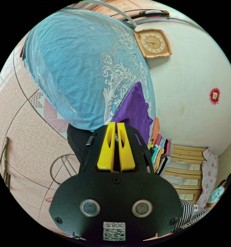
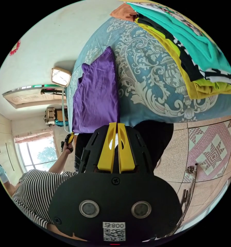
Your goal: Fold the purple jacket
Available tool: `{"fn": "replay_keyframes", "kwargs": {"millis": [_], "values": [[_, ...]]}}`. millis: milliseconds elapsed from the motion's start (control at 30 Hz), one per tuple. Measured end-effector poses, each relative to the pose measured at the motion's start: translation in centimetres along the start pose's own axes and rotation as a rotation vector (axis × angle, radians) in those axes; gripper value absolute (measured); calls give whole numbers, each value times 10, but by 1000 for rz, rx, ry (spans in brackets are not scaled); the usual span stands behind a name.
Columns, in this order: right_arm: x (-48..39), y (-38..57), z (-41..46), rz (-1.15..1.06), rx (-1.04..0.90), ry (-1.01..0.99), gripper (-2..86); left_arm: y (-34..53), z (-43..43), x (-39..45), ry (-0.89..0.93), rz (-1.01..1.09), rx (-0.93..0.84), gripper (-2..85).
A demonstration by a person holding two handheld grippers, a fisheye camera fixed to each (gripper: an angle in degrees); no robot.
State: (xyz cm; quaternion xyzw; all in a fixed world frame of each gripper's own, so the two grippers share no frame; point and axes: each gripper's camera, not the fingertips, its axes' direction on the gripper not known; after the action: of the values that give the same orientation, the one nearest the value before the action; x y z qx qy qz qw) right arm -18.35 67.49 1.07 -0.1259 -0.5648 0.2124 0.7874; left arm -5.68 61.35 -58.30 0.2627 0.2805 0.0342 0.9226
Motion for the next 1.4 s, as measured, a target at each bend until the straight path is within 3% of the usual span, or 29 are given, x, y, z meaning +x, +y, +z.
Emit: {"fn": "replay_keyframes", "kwargs": {"millis": [333,567,1000,1267,1400], "values": [[20,24,-10,10,30,-31,3,79,36,-39,-86,4,36,5],[22,40,-24,-13,72,-91,3,146,100,-36,-4,145,-27,3],[-9,50,-58,-159,136,-174,3,350,397,154,8,991,-570,60],[-35,38,-73,-258,131,-191,4,496,547,217,-259,1458,-661,115],[-48,26,-76,-290,110,-147,6,544,601,208,-471,1596,-614,66]]}}
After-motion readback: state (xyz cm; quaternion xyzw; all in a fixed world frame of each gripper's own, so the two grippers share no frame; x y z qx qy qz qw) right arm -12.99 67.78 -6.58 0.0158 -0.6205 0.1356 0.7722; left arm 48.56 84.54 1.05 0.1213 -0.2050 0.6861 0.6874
